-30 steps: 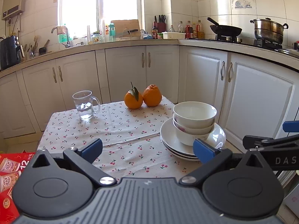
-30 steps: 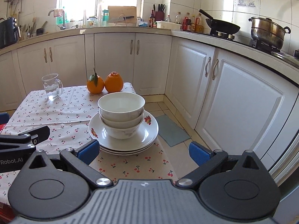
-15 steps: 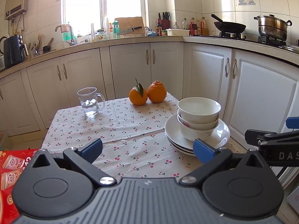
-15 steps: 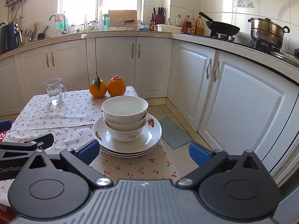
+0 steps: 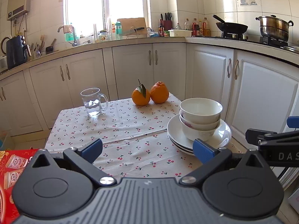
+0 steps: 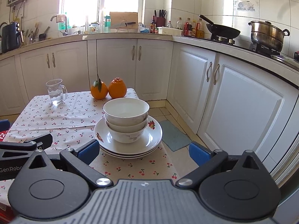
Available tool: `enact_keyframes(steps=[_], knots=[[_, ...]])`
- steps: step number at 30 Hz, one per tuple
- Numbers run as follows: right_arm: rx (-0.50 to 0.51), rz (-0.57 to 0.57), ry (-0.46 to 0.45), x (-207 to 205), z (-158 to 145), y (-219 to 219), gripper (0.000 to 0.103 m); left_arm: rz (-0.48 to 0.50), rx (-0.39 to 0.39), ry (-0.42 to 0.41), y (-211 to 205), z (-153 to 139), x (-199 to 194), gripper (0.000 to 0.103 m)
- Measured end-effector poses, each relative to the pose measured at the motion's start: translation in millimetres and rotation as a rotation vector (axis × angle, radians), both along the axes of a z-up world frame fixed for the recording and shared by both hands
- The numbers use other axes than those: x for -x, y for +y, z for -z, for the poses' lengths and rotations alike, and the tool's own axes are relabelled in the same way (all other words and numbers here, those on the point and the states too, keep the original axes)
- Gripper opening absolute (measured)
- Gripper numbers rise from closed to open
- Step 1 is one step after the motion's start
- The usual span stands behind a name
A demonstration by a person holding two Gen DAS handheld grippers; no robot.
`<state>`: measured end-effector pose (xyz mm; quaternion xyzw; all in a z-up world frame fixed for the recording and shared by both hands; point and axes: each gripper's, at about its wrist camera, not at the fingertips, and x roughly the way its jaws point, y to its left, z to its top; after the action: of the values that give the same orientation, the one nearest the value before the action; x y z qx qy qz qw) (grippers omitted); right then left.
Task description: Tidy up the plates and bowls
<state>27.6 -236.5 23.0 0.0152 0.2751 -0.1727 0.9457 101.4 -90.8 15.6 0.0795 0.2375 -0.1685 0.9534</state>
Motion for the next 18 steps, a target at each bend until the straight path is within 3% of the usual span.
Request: enact_keyframes(steps=[18], knots=[[0.005,0.001,-0.002,1.0,0.2,-0.1,0.103,0.0,0.001,0.009,-0.4,-1.2,-0.2,0.102]])
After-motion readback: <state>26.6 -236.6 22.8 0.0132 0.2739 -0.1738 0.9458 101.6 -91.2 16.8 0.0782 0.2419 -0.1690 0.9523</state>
